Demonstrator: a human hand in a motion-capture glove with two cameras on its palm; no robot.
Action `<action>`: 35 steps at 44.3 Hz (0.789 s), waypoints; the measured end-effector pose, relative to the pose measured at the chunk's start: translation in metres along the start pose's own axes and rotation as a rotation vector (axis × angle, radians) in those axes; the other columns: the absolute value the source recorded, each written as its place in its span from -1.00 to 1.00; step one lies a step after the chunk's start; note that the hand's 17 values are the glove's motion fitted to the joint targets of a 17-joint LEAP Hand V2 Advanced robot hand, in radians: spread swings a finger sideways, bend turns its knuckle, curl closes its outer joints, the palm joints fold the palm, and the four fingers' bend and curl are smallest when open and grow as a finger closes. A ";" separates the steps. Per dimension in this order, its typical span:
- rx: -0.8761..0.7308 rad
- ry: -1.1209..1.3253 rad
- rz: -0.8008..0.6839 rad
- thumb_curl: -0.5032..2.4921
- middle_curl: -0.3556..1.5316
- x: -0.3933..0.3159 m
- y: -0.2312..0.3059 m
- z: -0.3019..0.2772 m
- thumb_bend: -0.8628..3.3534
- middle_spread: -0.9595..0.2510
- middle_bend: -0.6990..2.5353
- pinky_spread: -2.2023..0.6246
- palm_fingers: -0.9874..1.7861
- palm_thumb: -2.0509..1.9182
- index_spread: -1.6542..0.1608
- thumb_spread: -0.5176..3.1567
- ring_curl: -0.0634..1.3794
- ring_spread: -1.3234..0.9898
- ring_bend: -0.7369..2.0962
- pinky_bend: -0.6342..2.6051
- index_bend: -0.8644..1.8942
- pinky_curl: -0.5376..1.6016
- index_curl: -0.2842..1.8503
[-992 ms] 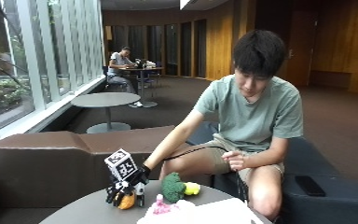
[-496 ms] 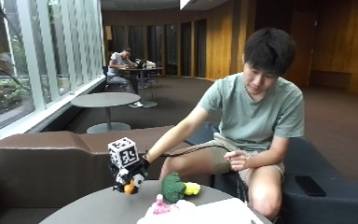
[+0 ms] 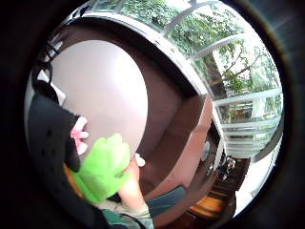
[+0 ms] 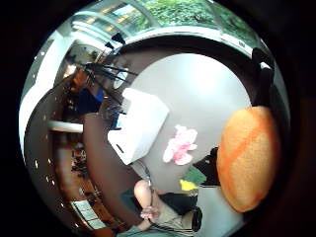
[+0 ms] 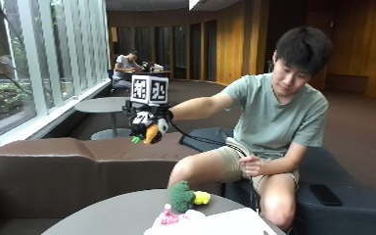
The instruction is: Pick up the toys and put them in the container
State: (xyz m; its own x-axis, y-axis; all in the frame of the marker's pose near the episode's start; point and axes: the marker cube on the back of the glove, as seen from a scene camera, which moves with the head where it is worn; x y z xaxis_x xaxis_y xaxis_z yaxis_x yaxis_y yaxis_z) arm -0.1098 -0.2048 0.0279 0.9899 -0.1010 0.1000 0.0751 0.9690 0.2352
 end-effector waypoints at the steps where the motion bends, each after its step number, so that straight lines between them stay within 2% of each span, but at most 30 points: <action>1: 0.016 0.003 -0.019 -0.16 0.08 -0.011 -0.003 -0.011 -0.52 0.15 0.07 0.32 0.46 0.36 0.46 -0.38 -0.08 -0.18 0.43 0.06 0.17 -0.07 -0.24; 9: 0.111 0.028 -0.145 -0.12 0.15 -0.102 -0.013 -0.080 -0.52 0.17 0.10 0.32 0.43 0.36 0.47 -0.43 -0.04 -0.18 0.46 0.08 0.21 -0.04 -0.16; 14: 0.134 0.031 -0.188 -0.09 0.18 -0.145 -0.013 -0.097 -0.53 0.18 0.11 0.32 0.41 0.36 0.47 -0.46 -0.02 -0.18 0.47 0.09 0.22 -0.03 -0.12; 18: 0.123 0.049 -0.261 -0.07 0.20 -0.218 -0.019 -0.106 -0.53 0.18 0.12 0.32 0.39 0.36 0.48 -0.48 -0.01 -0.17 0.48 0.10 0.23 -0.02 -0.08; 25: 0.091 0.033 -0.375 -0.04 0.24 -0.312 -0.022 -0.079 -0.53 0.20 0.13 0.32 0.37 0.36 0.48 -0.51 0.01 -0.17 0.50 0.12 0.23 0.00 -0.03; 31: 0.081 0.050 -0.458 -0.02 0.26 -0.353 -0.035 -0.041 -0.54 0.20 0.13 0.32 0.36 0.36 0.48 -0.52 0.03 -0.17 0.51 0.13 0.23 0.01 0.02; 33: 0.095 0.071 -0.486 -0.02 0.26 -0.362 -0.044 -0.022 -0.54 0.20 0.12 0.32 0.32 0.35 0.48 -0.51 0.03 -0.17 0.51 0.14 0.21 0.02 0.03; 35: 0.058 0.109 -0.448 -0.02 0.25 -0.367 -0.047 -0.006 -0.55 0.19 0.07 0.32 0.20 0.34 0.48 -0.49 0.03 -0.16 0.50 0.18 0.13 0.03 0.03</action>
State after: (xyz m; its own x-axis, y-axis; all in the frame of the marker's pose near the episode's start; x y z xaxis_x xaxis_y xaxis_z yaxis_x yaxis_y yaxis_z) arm -0.4754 -0.2119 -0.0252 0.8688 -0.4792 -0.1249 0.4940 0.8211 0.2858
